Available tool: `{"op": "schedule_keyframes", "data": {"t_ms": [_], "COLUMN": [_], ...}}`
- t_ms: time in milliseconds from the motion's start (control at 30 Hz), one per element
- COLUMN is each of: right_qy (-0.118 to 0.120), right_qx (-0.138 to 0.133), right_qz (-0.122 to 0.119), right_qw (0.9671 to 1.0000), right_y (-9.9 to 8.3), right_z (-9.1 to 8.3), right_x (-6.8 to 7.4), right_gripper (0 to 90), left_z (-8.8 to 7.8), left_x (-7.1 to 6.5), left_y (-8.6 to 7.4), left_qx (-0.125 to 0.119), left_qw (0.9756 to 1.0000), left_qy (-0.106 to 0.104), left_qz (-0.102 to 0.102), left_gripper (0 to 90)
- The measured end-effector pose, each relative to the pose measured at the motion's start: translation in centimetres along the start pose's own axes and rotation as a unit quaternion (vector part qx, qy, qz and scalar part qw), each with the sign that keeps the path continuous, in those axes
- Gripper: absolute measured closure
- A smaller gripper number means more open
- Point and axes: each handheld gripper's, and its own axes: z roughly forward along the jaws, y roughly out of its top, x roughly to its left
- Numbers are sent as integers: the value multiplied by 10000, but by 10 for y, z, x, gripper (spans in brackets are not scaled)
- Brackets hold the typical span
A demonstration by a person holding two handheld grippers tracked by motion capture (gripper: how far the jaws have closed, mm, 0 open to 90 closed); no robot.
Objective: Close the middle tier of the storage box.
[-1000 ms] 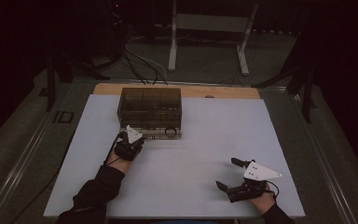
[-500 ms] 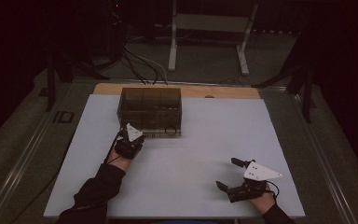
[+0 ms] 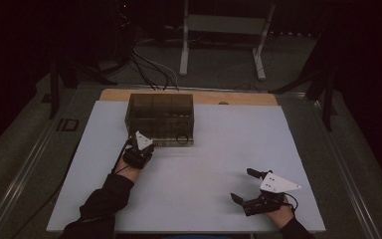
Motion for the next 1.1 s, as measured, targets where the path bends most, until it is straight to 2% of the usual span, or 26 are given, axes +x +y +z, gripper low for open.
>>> {"op": "schedule_keyframes", "data": {"t_ms": [533, 1100], "right_qy": [-6, -6], "right_qx": [11, 18], "right_qz": [0, 9], "right_qw": [10000, 10000], "right_y": [0, 0], "right_z": [0, 0], "right_x": [0, 0], "right_gripper": [0, 0], "left_z": [5, 1], "left_x": [-2, 2], "left_y": [5, 9], "left_qx": [29, -23], "left_qw": [10000, 10000], "left_qy": [15, 68], "left_qz": [35, 28], "left_gripper": [900, 900]}}
